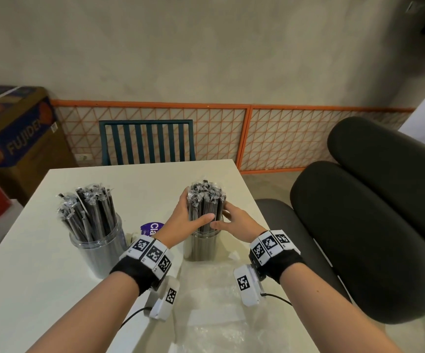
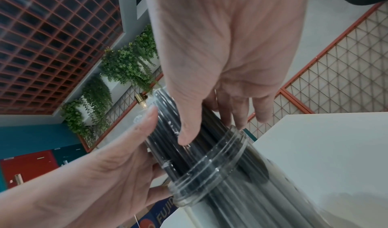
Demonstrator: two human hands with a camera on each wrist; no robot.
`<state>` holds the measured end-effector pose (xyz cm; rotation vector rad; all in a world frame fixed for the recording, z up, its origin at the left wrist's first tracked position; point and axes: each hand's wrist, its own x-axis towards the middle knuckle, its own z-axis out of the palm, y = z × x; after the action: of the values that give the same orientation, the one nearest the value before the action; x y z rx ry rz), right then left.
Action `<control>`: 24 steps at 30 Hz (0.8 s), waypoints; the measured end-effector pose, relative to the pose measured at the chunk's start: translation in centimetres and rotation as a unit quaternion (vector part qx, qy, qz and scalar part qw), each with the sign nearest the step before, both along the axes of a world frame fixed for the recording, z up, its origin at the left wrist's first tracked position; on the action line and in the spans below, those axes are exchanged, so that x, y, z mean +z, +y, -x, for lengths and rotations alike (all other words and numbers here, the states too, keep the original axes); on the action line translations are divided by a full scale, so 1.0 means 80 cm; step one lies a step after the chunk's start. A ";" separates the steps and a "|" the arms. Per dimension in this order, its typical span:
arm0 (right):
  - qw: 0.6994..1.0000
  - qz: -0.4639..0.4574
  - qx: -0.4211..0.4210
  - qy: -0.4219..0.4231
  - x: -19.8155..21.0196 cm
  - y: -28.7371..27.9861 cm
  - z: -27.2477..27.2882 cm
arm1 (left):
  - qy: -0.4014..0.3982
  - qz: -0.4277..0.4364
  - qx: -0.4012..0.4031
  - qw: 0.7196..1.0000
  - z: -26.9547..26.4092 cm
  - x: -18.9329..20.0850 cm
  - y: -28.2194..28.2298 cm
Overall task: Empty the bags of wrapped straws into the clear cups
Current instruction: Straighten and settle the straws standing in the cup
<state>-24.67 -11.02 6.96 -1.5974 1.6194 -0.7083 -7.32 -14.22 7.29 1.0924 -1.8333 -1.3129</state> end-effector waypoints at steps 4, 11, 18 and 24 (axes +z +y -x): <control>1.000 0.001 0.003 0.001 -0.001 -0.002 0.001 | 0.014 -0.011 0.029 0.999 0.012 -0.006 0.003; 0.998 0.039 -0.032 -0.040 0.012 -0.005 -0.005 | 0.011 -0.004 0.059 0.998 0.025 0.000 -0.003; 0.999 -0.034 -0.013 -0.017 0.010 -0.004 0.008 | -0.011 -0.037 0.002 0.999 -0.001 0.005 -0.009; 0.999 -0.037 -0.018 -0.026 0.002 -0.001 0.009 | -0.018 -0.022 0.001 1.000 -0.004 -0.007 -0.005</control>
<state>-25.40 -11.09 7.14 -1.4883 1.6216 -0.6944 -7.01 -14.64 6.77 1.1461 -1.8376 -1.3460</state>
